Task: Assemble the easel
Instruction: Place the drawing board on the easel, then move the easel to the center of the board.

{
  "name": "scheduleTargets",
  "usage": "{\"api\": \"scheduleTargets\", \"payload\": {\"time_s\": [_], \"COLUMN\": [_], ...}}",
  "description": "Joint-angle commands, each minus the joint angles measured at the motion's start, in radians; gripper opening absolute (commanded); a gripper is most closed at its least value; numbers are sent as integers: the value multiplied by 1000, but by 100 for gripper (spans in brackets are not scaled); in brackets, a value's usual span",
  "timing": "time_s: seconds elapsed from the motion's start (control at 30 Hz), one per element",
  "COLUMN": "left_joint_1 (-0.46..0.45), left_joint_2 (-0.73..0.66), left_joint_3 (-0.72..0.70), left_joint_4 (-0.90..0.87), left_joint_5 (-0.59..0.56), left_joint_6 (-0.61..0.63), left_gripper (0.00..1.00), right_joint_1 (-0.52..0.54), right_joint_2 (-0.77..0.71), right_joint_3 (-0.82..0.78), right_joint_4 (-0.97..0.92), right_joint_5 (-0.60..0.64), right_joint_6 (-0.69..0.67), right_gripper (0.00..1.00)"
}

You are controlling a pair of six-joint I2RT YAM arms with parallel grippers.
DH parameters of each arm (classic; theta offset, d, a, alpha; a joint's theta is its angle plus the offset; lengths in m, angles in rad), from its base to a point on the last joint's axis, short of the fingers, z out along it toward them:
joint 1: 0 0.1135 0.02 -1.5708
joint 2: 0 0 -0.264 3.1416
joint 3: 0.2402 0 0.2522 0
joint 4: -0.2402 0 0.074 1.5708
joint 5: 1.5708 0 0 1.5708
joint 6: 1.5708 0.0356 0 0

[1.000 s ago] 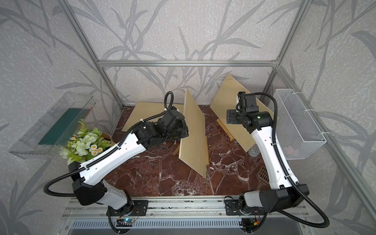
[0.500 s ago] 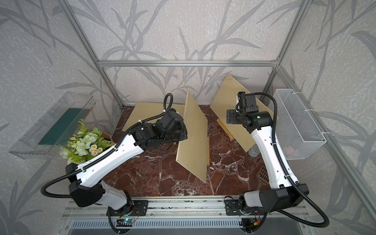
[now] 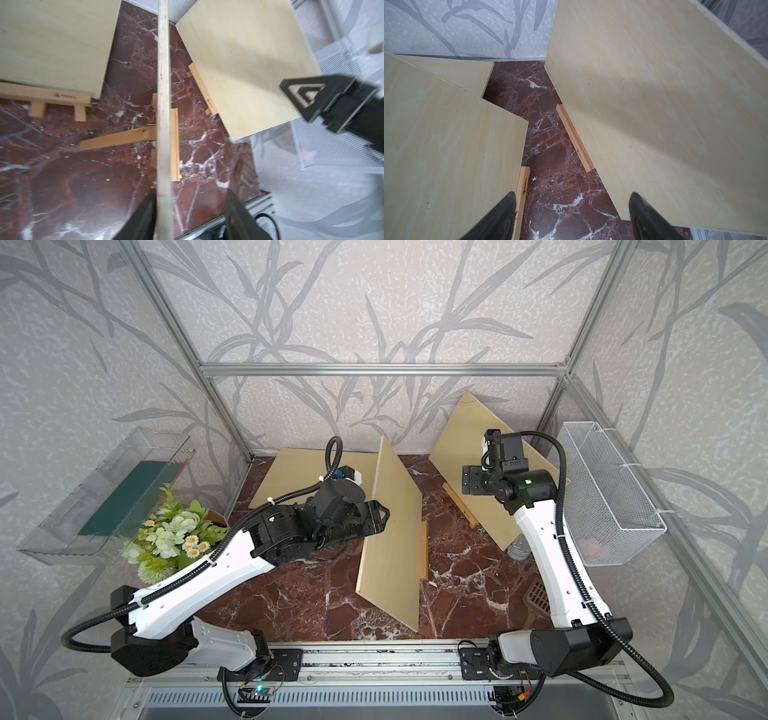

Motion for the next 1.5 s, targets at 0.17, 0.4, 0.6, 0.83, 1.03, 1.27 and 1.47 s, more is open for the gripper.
{"api": "scheduleTargets", "payload": {"time_s": [0.17,0.4,0.6,0.83,1.03,1.27,1.47], "left_joint_1": [-2,130,485,633,647,647,647], "left_joint_2": [-67,-173,-319,-333,-305,-308,-303], "left_joint_3": [53,35,-248,-452,-509,-527,-527], "left_joint_4": [113,31,26,64,116,120,115], "left_joint_5": [-167,-351,-113,69,125,122,116], "left_joint_6": [190,217,50,-3,-12,-20,-15], "left_gripper": [82,92,92,89,87,87,87], "right_joint_1": [16,135,199,199,197,195,196], "right_joint_2": [-68,-87,-64,61,163,247,271], "right_joint_3": [-96,-365,-581,-636,-656,-663,-687], "right_joint_4": [20,112,307,379,443,467,498], "right_joint_5": [-99,-275,-405,-461,-477,-456,-467], "right_joint_6": [51,146,255,252,250,245,262], "right_gripper": [83,81,74,61,53,47,39]}}
